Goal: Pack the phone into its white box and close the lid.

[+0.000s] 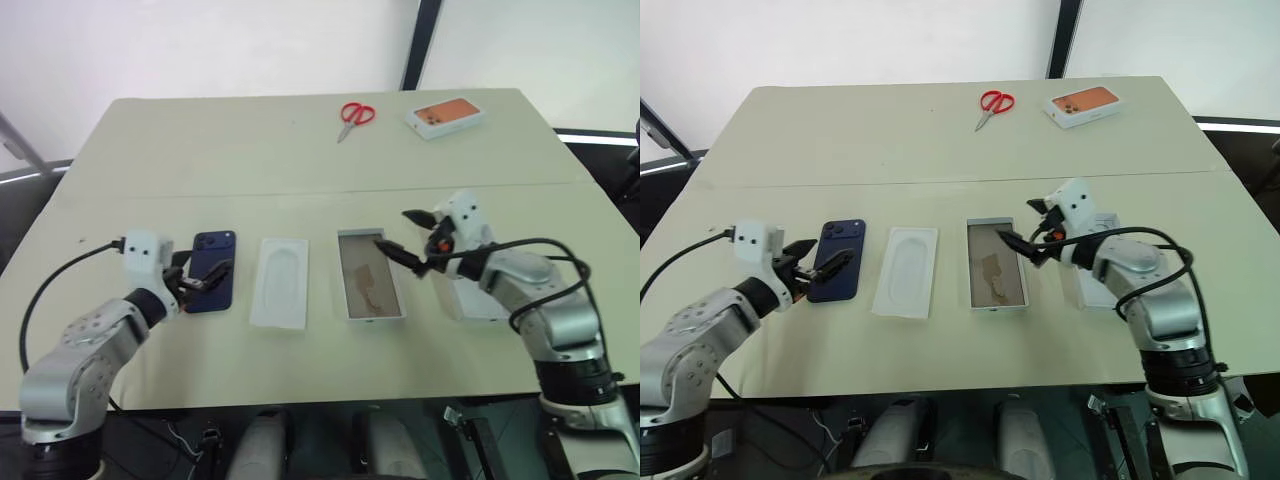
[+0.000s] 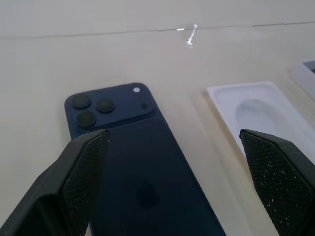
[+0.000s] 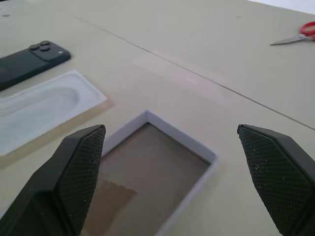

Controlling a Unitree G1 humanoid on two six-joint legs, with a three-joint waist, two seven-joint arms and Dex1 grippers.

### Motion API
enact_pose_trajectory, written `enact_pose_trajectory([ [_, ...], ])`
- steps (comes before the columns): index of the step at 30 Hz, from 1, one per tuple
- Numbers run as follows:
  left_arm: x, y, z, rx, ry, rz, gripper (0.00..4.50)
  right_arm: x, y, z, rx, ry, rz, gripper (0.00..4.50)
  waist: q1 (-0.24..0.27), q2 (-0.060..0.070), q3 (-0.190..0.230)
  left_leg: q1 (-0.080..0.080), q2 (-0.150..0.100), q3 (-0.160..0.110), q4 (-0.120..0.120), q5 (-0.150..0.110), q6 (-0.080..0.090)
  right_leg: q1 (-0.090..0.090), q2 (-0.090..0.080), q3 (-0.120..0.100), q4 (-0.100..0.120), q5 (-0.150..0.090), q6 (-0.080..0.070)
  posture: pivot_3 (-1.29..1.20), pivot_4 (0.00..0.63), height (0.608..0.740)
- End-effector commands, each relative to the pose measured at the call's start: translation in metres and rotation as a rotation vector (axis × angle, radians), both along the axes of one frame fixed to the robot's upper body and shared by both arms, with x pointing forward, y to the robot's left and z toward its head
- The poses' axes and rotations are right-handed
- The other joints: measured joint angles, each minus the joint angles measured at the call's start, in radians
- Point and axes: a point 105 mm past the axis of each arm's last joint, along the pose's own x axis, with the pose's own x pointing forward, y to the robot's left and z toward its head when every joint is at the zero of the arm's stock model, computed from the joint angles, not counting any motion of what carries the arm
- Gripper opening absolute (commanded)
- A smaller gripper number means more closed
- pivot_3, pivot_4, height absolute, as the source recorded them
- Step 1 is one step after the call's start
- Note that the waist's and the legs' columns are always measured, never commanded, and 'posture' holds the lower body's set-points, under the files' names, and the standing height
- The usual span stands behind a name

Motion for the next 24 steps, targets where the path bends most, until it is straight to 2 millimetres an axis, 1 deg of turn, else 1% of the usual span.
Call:
enact_pose_trajectory([
  [1, 0.004, -0.022, 0.009, -0.055, 0.086, -0.035, 4.48, -0.015, 0.026, 0.019, 0.000, -0.075, 0.100, 4.50, 0.001, 0.000, 0.000, -0.001, 0.000, -0.001, 0.001, 0.000, 0.000, 0.000, 0.000, -0.001, 0.000, 0.000, 0.000, 0.00, 0.150, 0.740],
  [4, 0.005, -0.035, 0.008, -0.116, 0.155, -0.060, 4.48, -0.031, 0.041, 0.011, -0.038, -0.065, 0.179, 4.50, -0.004, -0.001, 0.000, -0.001, -0.001, -0.001, 0.001, 0.000, 0.000, 0.000, 0.000, -0.001, 0.000, 0.000, 0.000, 0.00, 0.150, 0.740],
  [6, 0.004, -0.043, 0.007, -0.129, 0.198, -0.089, 4.48, -0.035, 0.044, 0.008, -0.047, -0.059, 0.196, 4.50, -0.007, -0.001, 0.000, 0.000, -0.001, -0.001, 0.001, 0.000, 0.000, 0.000, 0.000, -0.001, 0.000, 0.000, 0.000, 0.00, 0.150, 0.740],
  [11, 0.003, -0.048, -0.004, -0.107, 0.316, -0.090, 4.48, -0.035, 0.045, 0.008, -0.046, -0.057, 0.192, 4.50, -0.005, -0.001, 0.000, 0.000, 0.000, -0.001, 0.001, 0.000, 0.000, 0.000, 0.001, -0.001, 0.001, 0.000, 0.000, 0.00, 0.150, 0.740],
  [17, 0.002, -0.050, -0.008, -0.137, 0.356, -0.091, 4.48, -0.034, 0.046, 0.007, -0.053, -0.058, 0.199, 4.50, -0.004, -0.001, 0.000, 0.000, -0.001, -0.001, 0.000, 0.000, -0.001, 0.000, 0.001, -0.001, 0.001, 0.000, 0.000, 0.00, 0.150, 0.740],
  [20, 0.001, -0.058, -0.007, -0.197, 0.358, -0.133, 4.48, -0.034, 0.045, 0.006, -0.063, -0.057, 0.202, 4.50, -0.003, -0.001, 0.000, 0.000, -0.001, -0.001, 0.000, 0.000, -0.001, 0.000, 0.000, -0.001, 0.000, 0.000, 0.000, 0.00, 0.150, 0.740],
  [21, 0.001, -0.059, -0.006, -0.219, 0.359, -0.143, 4.22, -0.033, 0.045, 0.006, -0.065, -0.058, 0.203, 4.50, -0.003, -0.001, 0.000, 0.000, -0.001, -0.001, 0.000, 0.000, -0.001, 0.000, 0.000, -0.001, 0.000, 0.000, 0.000, 0.00, 0.150, 0.740],
  [23, 0.001, -0.061, -0.005, -0.260, 0.357, -0.149, 3.58, -0.033, 0.046, 0.005, -0.065, -0.057, 0.205, 4.50, -0.002, -0.001, 0.000, 0.000, -0.001, -0.001, 0.000, 0.000, -0.001, 0.000, 0.000, -0.001, 0.000, 0.000, 0.000, 0.00, 0.150, 0.740],
  [24, 0.001, -0.061, -0.005, -0.268, 0.358, -0.148, 3.14, -0.033, 0.046, 0.005, -0.065, -0.057, 0.206, 4.50, -0.002, -0.001, 0.000, 0.000, -0.001, -0.001, 0.001, 0.000, -0.001, 0.000, 0.000, -0.001, 0.000, 0.000, 0.000, 0.00, 0.150, 0.740],
])
